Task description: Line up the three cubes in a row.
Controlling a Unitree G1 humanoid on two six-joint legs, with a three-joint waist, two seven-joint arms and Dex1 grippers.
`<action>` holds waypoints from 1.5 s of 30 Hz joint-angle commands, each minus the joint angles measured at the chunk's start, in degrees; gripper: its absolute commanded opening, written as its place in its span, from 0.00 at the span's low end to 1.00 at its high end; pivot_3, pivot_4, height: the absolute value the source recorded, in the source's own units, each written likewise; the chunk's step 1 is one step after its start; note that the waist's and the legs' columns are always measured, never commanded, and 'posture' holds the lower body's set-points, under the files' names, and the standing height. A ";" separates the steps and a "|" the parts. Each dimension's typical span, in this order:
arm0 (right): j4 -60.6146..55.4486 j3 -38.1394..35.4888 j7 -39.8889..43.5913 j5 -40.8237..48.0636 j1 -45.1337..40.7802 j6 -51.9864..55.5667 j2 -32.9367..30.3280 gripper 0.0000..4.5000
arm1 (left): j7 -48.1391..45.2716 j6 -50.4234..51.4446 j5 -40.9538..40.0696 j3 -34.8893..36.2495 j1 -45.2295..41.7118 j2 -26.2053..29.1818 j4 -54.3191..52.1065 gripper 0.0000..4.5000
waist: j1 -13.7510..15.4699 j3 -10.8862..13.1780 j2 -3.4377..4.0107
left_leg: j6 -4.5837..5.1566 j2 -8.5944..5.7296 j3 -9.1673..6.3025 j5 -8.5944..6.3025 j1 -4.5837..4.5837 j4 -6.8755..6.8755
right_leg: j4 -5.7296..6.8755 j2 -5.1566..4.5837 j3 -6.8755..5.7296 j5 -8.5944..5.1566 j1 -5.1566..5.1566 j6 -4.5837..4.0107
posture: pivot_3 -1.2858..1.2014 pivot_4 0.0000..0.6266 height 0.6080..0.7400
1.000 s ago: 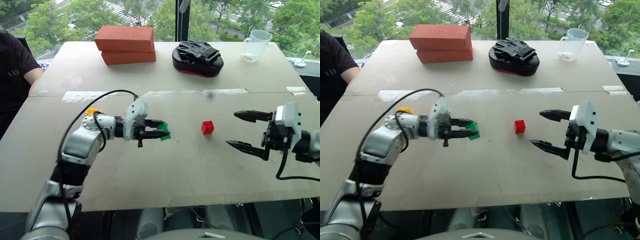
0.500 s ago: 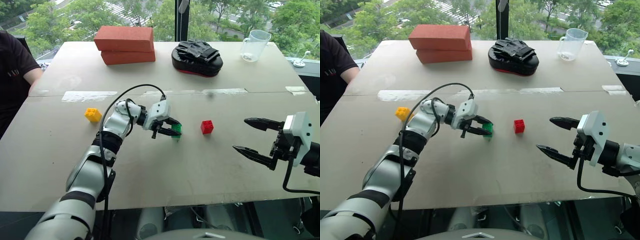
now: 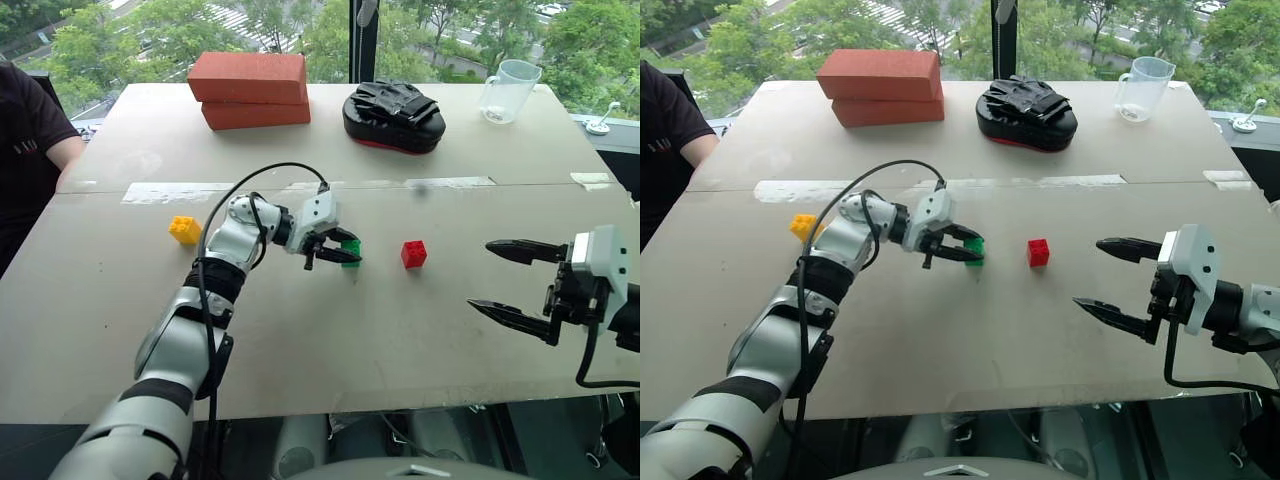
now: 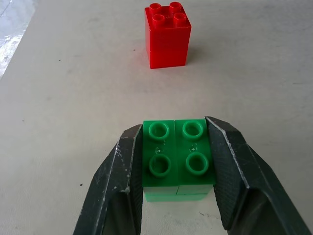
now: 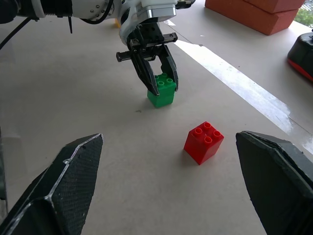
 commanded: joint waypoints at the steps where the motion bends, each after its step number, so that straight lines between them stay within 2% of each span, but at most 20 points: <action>1: -0.29 0.03 0.96 0.39 -1.22 -1.25 -0.89 1.00 | 0.33 1.17 -0.23 1.23 1.01 0.77 -4.08 0.28 | 0.00 0.00 0.00 | 0.00 0.00 -0.01 0.00 -0.01 0.00 | 0.00 0.00 -0.01 0.00 0.00 0.00 | 0.52 0.24 1.00; 16: -0.46 -0.13 1.18 0.42 -1.37 -0.94 -1.01 1.00 | 1.04 2.21 0.20 1.08 1.98 0.68 -5.87 0.28 | 0.03 0.00 0.00 | 0.00 -0.01 0.00 0.00 0.01 0.01 | 0.05 0.00 0.01 0.00 0.00 0.00 | 0.52 0.24 1.00; 17: -0.58 -0.31 1.13 0.47 -1.18 -0.90 -1.01 1.00 | 0.73 1.94 0.30 0.93 2.03 0.80 -5.79 0.51 | 0.03 0.00 0.00 | 0.00 -0.01 0.00 0.00 0.01 0.01 | 0.05 0.00 0.01 0.01 0.01 0.00 | 0.52 0.24 1.00; 18: -0.68 -0.47 1.08 0.52 -1.02 -0.86 -1.01 1.00 | 0.70 1.66 0.35 0.95 2.08 0.84 -5.72 0.58 | 0.04 0.00 0.00 | 0.00 -0.01 0.00 0.00 0.01 0.02 | 0.05 0.00 0.01 0.00 0.00 0.00 | 0.52 0.24 1.00; 22: -0.81 -0.67 0.96 0.53 -0.75 -0.92 -1.01 1.00 | 0.68 2.05 -0.40 1.94 2.55 1.33 -6.84 1.00 | 0.02 0.00 0.00 | 0.00 -0.01 0.00 0.00 0.01 0.02 | 0.05 0.00 0.01 0.01 0.00 0.00 | 0.52 0.24 1.00; 25: -1.28 -0.74 0.65 0.67 -0.72 -0.82 -0.95 1.00 | 0.77 5.03 -3.38 4.71 3.90 3.06 -11.40 1.00 | -0.04 0.00 0.00 | 0.00 0.00 0.00 0.00 0.02 0.02 | 0.06 0.00 0.01 0.01 0.00 0.00 | 0.52 0.24 1.00; 28: -2.38 -0.63 -0.27 1.50 -0.97 -0.80 -0.24 1.00 | 2.81 11.76 -8.58 10.64 8.69 6.87 -22.16 1.00 | -0.32 0.00 0.00 | -0.01 0.04 0.02 0.01 0.03 0.01 | 0.09 0.01 0.08 0.01 -0.01 0.00 | 0.52 0.24 1.00; 31: -3.83 1.29 -3.12 2.98 -2.72 -0.98 2.23 1.00 | 12.34 24.58 -14.21 19.86 14.47 9.64 -33.42 1.00 | -0.50 0.00 0.00 | -0.02 0.11 0.00 0.01 0.07 0.01 | 0.14 0.02 0.27 0.00 -0.01 0.00 | 0.52 0.24 1.00; 33: -4.24 2.92 -4.75 3.60 -4.13 -0.91 4.06 1.00 | 21.00 31.58 -16.45 25.96 18.38 9.62 -40.15 1.00 | -0.31 0.00 0.00 | -0.03 0.13 -0.04 0.01 0.09 0.00 | 0.19 0.02 0.32 0.00 0.00 0.00 | 0.52 0.24 1.00; 39: -2.50 8.22 -5.04 3.25 -8.10 -1.53 6.85 1.00 | 49.43 43.99 -10.32 39.79 26.55 7.17 -49.76 1.00 | -0.07 -0.04 -0.17 | -0.02 0.07 -0.05 0.02 0.22 0.12 | 0.19 -0.01 0.38 0.01 0.19 0.03 | 0.52 0.24 1.00; 41: -1.17 9.52 -4.19 3.05 -9.62 -1.82 7.19 1.00 | 53.60 46.25 -9.45 41.67 27.56 7.81 -50.17 1.00 | -0.09 -0.05 -0.23 | -0.02 0.07 -0.04 0.02 0.28 0.12 | 0.19 0.01 0.41 0.03 0.20 0.06 | 0.52 0.24 1.00; 45: 3.05 12.47 -0.66 1.39 -12.60 -3.53 6.89 1.00 | 55.94 48.19 -8.61 42.13 28.98 10.77 -48.39 1.00 | 0.15 -0.08 -0.33 | -0.03 0.07 -0.02 0.02 0.32 0.12 | 0.20 0.01 0.37 0.03 0.22 0.05 | 0.52 0.24 1.00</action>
